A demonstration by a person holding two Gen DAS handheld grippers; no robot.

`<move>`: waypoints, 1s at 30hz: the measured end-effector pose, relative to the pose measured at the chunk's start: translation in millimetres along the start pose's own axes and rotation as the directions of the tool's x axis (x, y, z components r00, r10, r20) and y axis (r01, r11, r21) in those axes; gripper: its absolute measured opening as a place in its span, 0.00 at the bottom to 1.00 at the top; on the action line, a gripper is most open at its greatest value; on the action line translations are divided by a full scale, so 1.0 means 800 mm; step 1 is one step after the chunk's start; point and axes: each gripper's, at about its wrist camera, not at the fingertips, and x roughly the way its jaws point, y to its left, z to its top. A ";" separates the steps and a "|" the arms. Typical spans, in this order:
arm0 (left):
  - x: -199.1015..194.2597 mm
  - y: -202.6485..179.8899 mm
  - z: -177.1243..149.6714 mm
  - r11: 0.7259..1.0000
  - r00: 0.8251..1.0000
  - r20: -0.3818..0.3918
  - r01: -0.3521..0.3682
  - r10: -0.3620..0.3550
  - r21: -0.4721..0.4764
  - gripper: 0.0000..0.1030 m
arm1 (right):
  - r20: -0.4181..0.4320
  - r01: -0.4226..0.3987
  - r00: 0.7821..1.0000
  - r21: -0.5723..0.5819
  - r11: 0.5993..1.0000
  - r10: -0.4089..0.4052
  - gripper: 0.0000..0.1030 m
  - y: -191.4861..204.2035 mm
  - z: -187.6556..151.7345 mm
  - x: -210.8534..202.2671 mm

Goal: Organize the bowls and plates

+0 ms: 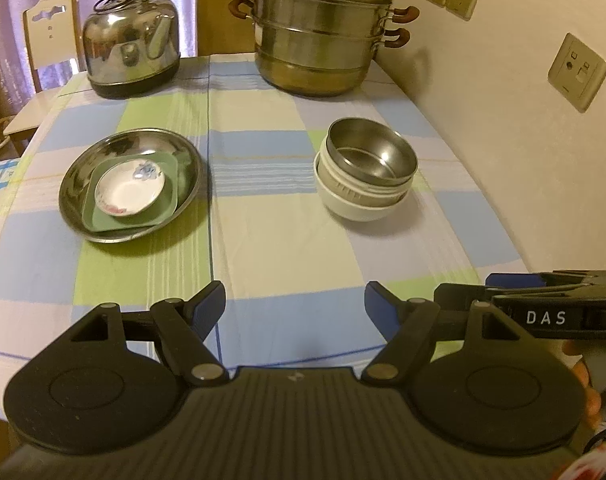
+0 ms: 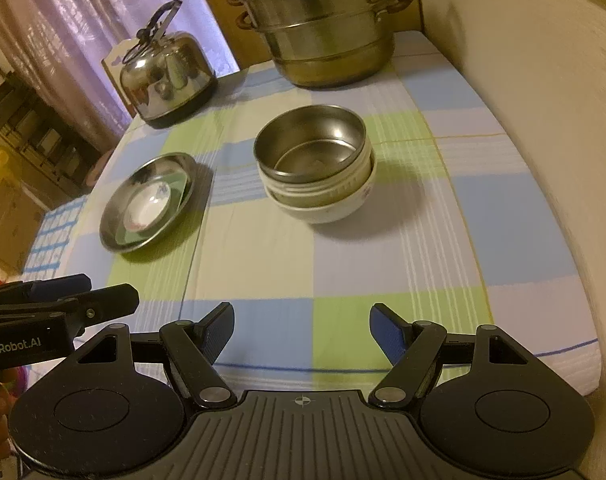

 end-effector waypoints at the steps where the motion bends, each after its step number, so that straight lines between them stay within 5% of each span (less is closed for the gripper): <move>1: -0.001 0.000 -0.004 1.000 1.000 -0.001 -0.003 0.003 -0.003 0.73 | -0.002 -0.001 1.000 -0.004 1.000 0.001 0.72 0.001 -0.003 0.000; 15: -0.013 0.006 -0.032 0.999 0.999 -0.021 -0.028 0.028 -0.018 0.73 | -0.042 -0.028 0.999 -0.035 0.999 0.026 0.72 0.016 -0.027 0.001; 30: 0.001 0.048 -0.012 1.000 0.999 -0.049 0.021 -0.020 0.019 0.73 | -0.071 0.024 0.997 0.016 1.000 -0.023 0.72 0.039 -0.022 0.027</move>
